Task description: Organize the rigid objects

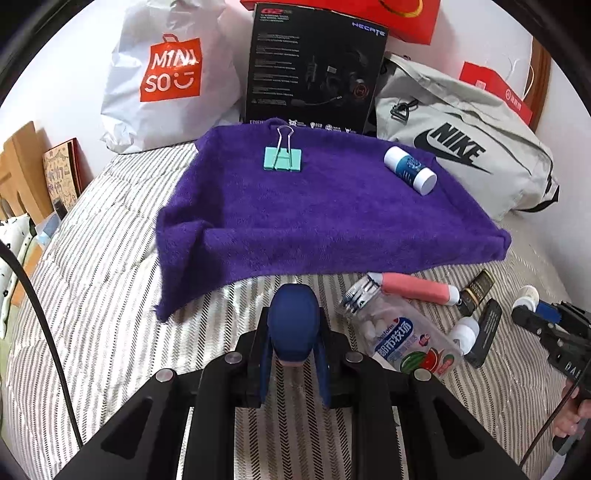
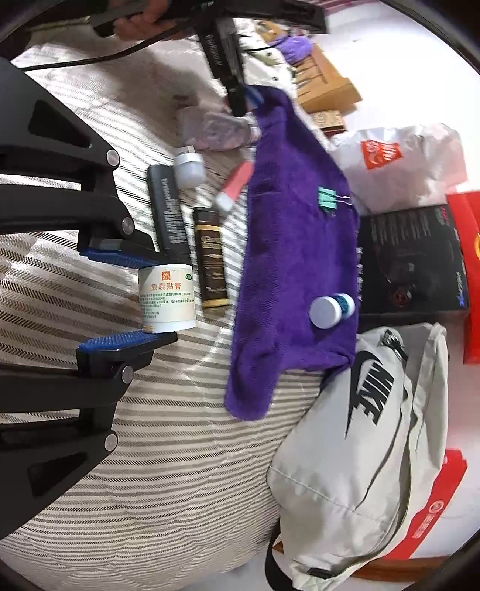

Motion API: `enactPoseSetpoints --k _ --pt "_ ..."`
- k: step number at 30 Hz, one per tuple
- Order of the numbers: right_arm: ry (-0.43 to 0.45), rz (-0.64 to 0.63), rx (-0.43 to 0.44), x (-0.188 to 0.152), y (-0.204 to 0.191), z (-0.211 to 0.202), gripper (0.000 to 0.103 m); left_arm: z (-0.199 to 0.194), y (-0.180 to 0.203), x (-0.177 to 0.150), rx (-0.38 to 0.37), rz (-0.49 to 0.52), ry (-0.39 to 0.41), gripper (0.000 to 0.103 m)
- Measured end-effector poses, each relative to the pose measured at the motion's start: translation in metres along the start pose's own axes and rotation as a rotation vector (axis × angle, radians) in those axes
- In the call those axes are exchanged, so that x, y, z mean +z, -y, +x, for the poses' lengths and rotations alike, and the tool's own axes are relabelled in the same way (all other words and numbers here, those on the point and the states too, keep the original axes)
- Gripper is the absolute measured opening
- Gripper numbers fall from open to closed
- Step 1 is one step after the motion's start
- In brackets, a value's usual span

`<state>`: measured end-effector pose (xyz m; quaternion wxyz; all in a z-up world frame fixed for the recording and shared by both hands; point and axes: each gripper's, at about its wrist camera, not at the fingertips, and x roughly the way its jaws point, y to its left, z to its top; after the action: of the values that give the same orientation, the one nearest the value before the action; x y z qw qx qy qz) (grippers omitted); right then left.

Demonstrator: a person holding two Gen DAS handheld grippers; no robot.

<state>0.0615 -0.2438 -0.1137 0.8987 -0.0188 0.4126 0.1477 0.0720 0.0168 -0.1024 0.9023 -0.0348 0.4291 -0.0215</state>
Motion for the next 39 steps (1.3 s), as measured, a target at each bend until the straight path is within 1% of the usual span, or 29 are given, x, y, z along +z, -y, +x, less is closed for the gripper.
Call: enactPoseSetpoints --k 2,5,8,14,17,21,25,30,33,39 --pt "0.006 0.017 0.009 0.004 0.003 -0.003 0.032 -0.004 -0.002 0.002 0.006 -0.004 0.005 0.019" --pt "0.018 0.021 -0.003 0.013 0.005 -0.009 0.032 -0.011 -0.006 0.007 -0.015 -0.021 0.007 0.019" --pt "0.023 0.030 0.004 0.025 0.006 -0.011 0.032 -0.020 -0.009 0.015 -0.017 -0.035 0.031 0.019" --pt "0.052 0.013 0.014 0.056 0.002 -0.011 0.032 -0.030 -0.008 0.042 -0.009 -0.024 0.070 0.019" --pt "0.067 0.016 0.024 0.073 0.001 -0.008 0.032 -0.029 -0.006 0.057 0.000 -0.009 0.084 0.019" --pt "0.075 0.029 0.034 0.093 0.004 0.003 0.032 -0.024 -0.009 0.076 0.002 -0.018 0.101 0.019" --pt "0.076 0.026 0.034 0.111 0.004 0.017 0.032 -0.013 -0.010 0.092 0.004 -0.022 0.102 0.019" --pt "0.050 0.033 0.036 0.126 0.006 0.044 0.032 0.017 -0.011 0.106 0.006 -0.040 0.071 0.019" --pt "0.030 0.028 0.044 0.130 0.005 0.060 0.032 0.034 -0.011 0.111 -0.001 -0.048 0.047 0.019" --pt "-0.024 -0.001 0.032 0.132 0.002 0.084 0.032 0.063 -0.009 0.120 0.001 -0.059 0.012 0.019"
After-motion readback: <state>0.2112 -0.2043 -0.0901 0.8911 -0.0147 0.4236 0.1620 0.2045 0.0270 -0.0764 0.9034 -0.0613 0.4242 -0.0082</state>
